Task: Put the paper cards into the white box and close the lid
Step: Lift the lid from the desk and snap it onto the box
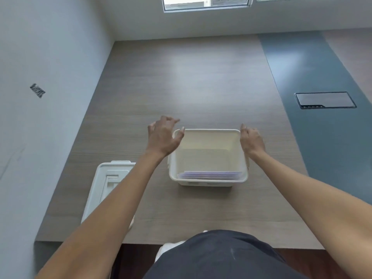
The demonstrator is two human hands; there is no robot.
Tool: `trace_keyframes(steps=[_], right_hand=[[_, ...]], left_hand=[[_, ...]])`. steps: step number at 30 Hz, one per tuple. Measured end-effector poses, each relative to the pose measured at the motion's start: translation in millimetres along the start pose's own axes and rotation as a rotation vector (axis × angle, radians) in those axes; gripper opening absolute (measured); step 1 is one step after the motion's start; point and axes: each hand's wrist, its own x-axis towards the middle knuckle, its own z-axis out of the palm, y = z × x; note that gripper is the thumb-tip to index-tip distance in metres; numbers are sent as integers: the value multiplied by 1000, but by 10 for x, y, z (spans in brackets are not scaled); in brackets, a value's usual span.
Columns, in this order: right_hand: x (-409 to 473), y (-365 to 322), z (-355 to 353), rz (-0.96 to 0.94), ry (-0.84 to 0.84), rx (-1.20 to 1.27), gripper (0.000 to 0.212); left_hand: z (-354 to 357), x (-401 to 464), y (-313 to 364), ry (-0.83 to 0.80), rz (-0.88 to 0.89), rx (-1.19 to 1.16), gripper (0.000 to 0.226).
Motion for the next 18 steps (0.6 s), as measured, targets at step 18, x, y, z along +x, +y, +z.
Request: trace_keyframes(steps=[18], right_hand=[[-154,-1439,766,-664,-270,-583,62]], left_hand=[[-301,-687,-1219,-126,-499,289,75]])
